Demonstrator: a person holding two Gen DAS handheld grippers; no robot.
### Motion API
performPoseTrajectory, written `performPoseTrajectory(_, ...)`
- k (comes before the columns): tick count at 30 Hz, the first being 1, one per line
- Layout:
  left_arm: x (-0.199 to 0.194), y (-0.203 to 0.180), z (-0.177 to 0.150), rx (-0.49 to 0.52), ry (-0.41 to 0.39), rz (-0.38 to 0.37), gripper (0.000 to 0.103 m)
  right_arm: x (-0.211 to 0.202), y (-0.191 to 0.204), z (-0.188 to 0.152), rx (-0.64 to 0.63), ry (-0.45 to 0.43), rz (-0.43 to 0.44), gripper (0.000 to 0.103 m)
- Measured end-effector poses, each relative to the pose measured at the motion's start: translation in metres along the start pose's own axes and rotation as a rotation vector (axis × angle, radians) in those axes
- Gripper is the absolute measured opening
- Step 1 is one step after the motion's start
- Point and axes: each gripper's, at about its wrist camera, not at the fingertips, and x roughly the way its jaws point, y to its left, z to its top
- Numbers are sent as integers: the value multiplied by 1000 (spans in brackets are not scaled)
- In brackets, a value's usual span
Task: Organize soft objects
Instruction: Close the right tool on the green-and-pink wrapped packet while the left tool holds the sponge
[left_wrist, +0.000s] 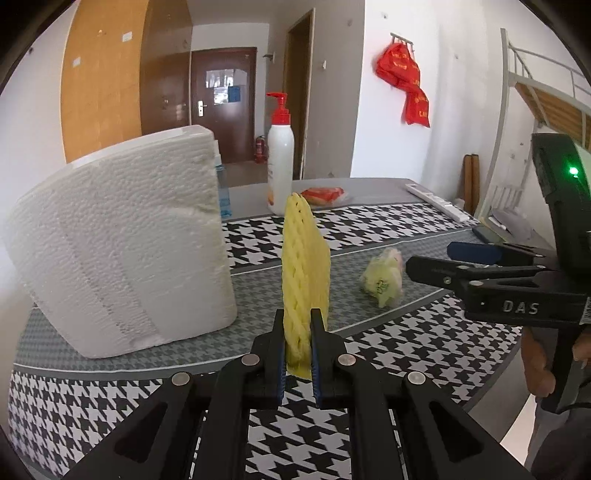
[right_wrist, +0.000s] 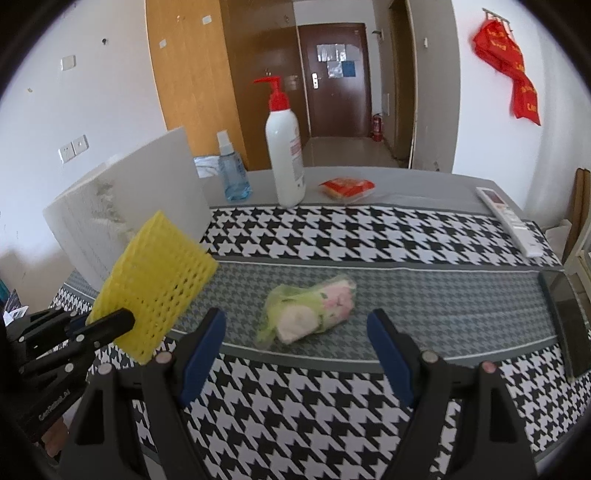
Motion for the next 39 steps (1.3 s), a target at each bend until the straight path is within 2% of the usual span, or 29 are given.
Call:
performPoseTrajectory(11, 0, 4, -4, -8, 2, -3, 11, 41, 5, 6, 30, 103, -22, 82)
performPoseTrajectory(24, 2, 8, -4, -12, 8, -11, 11, 65, 0, 8, 39, 137, -45, 82)
performPoseTrajectory(25, 2, 8, -4, -11, 8, -12, 11, 64, 0, 8, 34, 135, -44, 79)
performPoseTrajectory(26, 2, 8, -4, -12, 7, -12, 11, 64, 1, 7, 32, 134, -43, 72)
performPoseTrajectory(33, 1, 8, -4, -12, 7, -14, 11, 71, 4, 4, 18, 145, -43, 47)
performPoseTrajectory(39, -3, 8, -5, -12, 4, -13, 11, 68, 4, 3, 19, 131, -37, 38)
